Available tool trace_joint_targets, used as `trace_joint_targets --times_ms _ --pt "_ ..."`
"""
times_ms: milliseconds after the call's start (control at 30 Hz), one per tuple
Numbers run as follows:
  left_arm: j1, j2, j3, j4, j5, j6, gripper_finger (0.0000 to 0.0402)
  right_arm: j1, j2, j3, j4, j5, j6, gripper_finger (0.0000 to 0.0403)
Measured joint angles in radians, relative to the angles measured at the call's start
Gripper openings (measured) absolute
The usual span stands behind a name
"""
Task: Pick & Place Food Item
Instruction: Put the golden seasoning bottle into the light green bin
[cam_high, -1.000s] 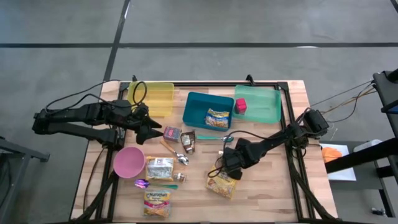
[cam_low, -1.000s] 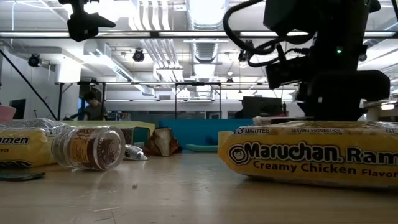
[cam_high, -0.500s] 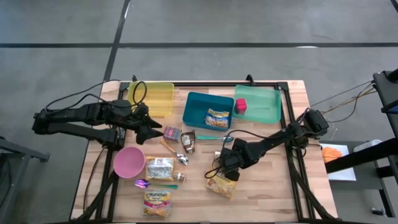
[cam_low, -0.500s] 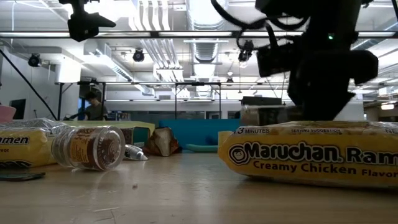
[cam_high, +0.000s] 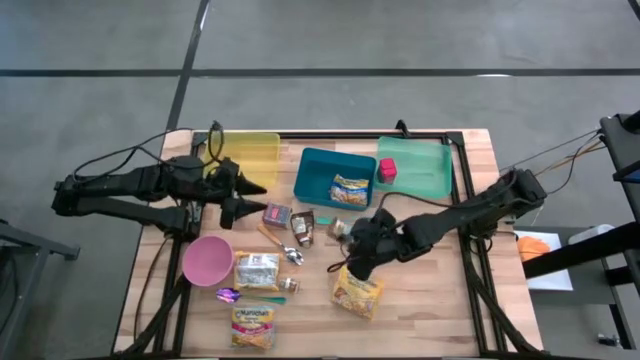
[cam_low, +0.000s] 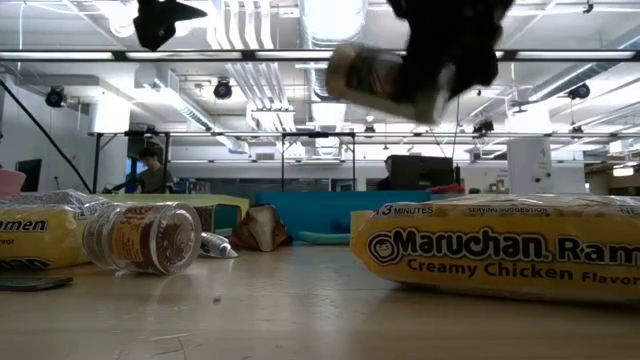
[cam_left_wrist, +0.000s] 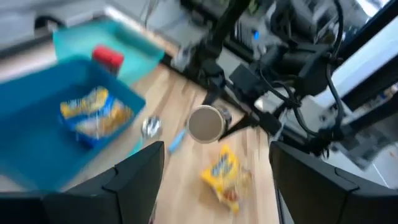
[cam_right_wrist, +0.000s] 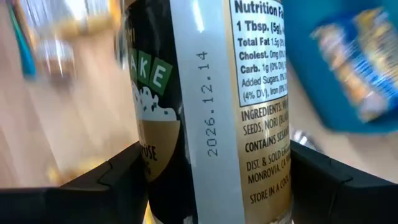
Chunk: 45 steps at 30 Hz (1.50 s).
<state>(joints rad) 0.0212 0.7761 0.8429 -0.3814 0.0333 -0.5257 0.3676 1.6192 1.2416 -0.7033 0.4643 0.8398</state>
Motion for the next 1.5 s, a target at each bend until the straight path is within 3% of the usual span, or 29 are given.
trace_joint_targets --times_ms 200,433,633,1500 --pt "0.000 0.009 0.000 0.122 -0.073 0.044 0.0297 -0.005 -0.078 0.006 0.132 0.171 0.035 0.0276" --pt "0.000 0.089 0.000 0.240 -0.079 0.066 0.0296 -0.039 -0.109 -0.014 0.377 0.269 -0.057 0.0276" --pt "0.000 0.181 0.000 0.321 -0.078 0.036 0.0296 -0.078 -0.113 -0.014 0.570 0.273 -0.199 0.0276" --pt "0.006 0.242 0.022 0.512 -0.113 -0.017 0.0296 -0.120 -0.117 -0.015 0.765 0.271 -0.319 0.0276"
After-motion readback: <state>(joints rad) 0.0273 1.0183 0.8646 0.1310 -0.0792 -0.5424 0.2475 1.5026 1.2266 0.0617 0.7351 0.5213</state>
